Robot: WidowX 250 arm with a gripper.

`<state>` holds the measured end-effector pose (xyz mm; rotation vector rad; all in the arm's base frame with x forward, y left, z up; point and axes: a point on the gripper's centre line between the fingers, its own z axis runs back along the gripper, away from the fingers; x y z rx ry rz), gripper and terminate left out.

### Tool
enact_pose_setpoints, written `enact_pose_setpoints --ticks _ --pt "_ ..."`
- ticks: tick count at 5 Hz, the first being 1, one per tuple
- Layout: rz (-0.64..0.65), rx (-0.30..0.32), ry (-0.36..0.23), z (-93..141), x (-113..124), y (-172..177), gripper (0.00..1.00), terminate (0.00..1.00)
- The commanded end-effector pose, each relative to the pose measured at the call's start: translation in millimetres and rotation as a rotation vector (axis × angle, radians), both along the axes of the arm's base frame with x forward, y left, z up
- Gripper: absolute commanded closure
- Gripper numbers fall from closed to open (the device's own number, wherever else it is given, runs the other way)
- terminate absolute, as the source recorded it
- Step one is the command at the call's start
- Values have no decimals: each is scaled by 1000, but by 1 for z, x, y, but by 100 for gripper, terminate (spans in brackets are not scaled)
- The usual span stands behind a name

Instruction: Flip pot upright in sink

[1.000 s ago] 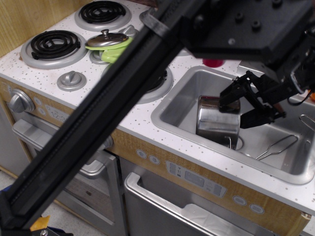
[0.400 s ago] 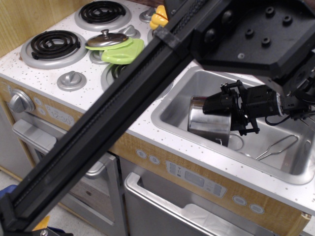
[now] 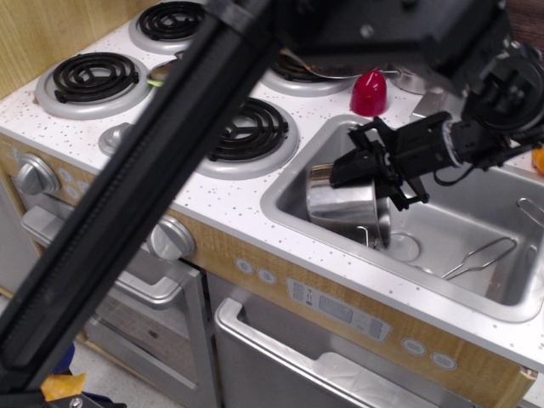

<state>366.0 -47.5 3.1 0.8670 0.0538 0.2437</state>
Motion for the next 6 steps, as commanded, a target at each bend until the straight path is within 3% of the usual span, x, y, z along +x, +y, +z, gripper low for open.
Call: enact_pose_setpoints --ticks 1,3,4,5,6 --pt "-3 -208 -118 30 4 -1 100 0" --pt "-44 -364 -229 13 -1 15 100 0" --pt "-45 -491 -276 1 1 23 100 0" --pt "-89 -499 -304 -10 5 28 0 0" --pt "-89 -499 -304 -10 5 28 0 0"
